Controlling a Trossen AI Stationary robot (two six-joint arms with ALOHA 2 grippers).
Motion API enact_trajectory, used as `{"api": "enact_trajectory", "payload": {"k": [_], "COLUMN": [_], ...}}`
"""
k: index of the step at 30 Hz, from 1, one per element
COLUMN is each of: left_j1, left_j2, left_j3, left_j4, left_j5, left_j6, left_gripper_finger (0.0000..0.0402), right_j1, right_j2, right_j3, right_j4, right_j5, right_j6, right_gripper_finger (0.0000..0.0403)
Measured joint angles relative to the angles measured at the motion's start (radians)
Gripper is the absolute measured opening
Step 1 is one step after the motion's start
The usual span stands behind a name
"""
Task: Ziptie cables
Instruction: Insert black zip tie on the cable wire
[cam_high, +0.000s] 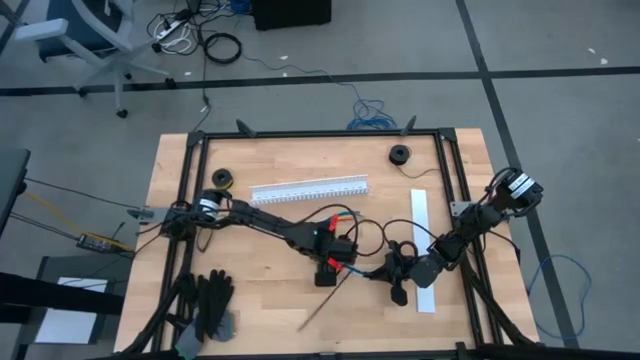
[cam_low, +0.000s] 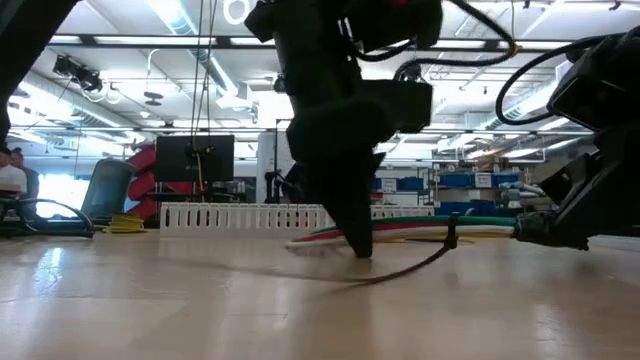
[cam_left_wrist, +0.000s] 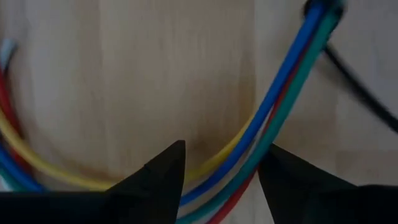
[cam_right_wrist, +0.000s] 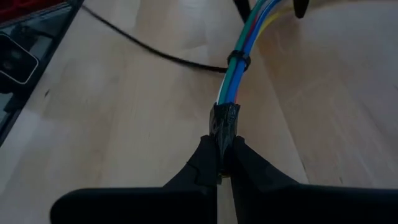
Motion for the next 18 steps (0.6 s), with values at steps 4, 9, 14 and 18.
{"api": "enact_trajectory", "payload": {"k": [4,9,14,18], "left_j1": [-0.001,-0.001,-0.001,-0.001], "left_j2": [0.000,0.000,0.004,0.026], "left_j3": [0.053,0.116,0.130,0.131], "left_j4": [0.026,0.043,0.139,0.197], "left_j5": [0.001,-0.008,0.009,0.074], "left_j6": [0.046,0.103,0.157,0.179], "left_gripper_finger": [0.0173,0.0173,0.0173,0.0173], "right_j1": [-0.004,-0.016,-0.023,-0.024], "right_j2": [0.000,0.000,0.000,0.000], "right_j3": [0.000,0.000,0.000,0.000], "right_j4": [-0.010,-0.012,0.000,0.003], "right_j5": [-0.001,-0.008,-0.015,-0.015], "right_j6": [0.009,0.008,-0.003,-0.011], "right_gripper_finger": [0.0010,0.0010,0.0010,0.0010]}}
